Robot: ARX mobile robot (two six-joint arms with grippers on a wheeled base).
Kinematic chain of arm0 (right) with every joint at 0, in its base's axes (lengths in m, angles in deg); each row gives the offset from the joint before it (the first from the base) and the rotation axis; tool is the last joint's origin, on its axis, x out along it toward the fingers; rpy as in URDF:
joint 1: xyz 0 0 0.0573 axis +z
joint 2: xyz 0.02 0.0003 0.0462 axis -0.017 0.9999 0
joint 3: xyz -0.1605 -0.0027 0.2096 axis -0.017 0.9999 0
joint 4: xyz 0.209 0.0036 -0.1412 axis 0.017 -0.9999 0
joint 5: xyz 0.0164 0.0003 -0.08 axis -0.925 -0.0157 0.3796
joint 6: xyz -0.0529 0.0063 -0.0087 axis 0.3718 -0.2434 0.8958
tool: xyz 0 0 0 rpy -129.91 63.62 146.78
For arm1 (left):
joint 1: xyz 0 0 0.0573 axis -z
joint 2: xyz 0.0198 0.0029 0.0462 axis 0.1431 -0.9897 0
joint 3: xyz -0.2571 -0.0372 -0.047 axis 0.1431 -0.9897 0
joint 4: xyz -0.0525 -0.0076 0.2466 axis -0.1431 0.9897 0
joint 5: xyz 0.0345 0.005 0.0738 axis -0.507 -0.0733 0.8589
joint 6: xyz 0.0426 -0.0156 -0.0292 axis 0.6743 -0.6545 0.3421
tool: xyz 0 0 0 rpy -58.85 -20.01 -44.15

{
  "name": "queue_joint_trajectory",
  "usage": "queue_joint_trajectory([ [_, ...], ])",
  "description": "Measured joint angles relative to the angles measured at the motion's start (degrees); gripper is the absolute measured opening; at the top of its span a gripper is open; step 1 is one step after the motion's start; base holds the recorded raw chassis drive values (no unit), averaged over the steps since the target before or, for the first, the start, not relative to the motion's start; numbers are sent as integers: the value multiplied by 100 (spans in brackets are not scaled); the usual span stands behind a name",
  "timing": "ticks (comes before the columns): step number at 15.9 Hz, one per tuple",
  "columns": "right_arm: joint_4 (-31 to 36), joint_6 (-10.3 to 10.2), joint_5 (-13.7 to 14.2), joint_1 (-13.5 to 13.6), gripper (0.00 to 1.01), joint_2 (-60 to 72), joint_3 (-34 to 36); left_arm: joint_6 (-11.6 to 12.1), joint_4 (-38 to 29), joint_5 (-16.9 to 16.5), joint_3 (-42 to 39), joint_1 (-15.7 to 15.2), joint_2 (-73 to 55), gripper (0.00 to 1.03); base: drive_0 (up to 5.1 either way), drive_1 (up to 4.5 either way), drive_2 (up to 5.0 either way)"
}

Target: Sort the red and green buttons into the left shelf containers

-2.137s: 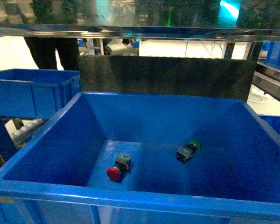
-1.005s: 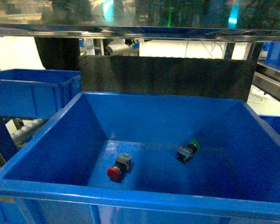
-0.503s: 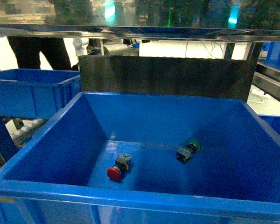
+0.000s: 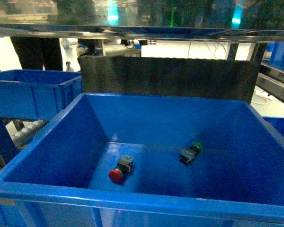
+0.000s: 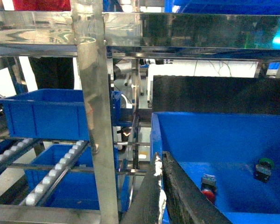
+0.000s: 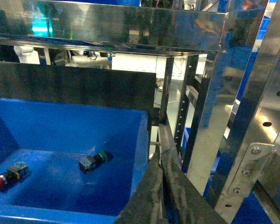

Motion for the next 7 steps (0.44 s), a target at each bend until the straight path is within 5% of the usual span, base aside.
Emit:
queue_joint_trajectory([
  [2, 2, 2, 0, 0, 22, 0, 0, -2, -2, 0, 0, 0, 0, 11, 0, 0, 0],
  [7, 4, 2, 0, 0, 83, 0, 0, 0, -2, 0, 0, 0, 0, 71, 0, 0, 0],
])
